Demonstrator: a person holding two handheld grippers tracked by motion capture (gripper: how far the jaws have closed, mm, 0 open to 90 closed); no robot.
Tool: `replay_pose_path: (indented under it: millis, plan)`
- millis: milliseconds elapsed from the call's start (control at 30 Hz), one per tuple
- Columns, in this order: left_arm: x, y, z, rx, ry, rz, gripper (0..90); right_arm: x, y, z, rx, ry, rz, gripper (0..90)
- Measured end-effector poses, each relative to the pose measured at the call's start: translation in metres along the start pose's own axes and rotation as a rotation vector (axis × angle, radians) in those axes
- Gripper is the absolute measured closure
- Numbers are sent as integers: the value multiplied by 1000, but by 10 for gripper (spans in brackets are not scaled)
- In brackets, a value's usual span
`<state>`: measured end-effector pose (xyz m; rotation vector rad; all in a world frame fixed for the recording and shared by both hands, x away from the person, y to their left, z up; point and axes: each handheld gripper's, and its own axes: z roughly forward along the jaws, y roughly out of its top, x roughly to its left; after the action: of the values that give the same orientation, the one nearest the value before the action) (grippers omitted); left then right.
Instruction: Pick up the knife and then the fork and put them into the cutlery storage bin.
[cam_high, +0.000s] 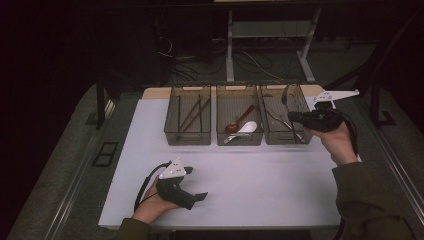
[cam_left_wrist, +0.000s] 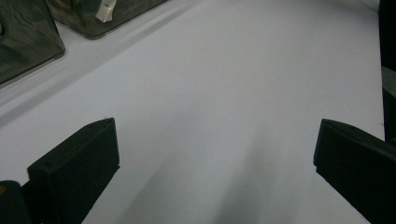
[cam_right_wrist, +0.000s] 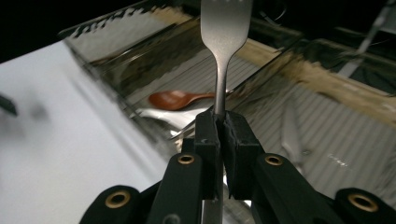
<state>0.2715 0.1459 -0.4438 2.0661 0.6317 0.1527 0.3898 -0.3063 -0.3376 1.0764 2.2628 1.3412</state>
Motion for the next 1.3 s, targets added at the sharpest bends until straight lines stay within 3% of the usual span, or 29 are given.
replay_pose_path:
  millis: [333, 533, 933, 1300]
  plan:
    - [0, 0, 0, 0, -1, 2, 0, -31, 14, -5, -70, -104, 28, 842]
    - [1, 0, 0, 1, -1, 3, 0, -46, 14, 4, -45, -143, 48, 842]
    - [1, 0, 1, 0, -3, 4, 0, -66, -1, 26, 91, -169, 87, 842]
    - [1, 0, 1, -1, -5, 2, 0, -71, -12, 47, 280, -171, 80, 841]
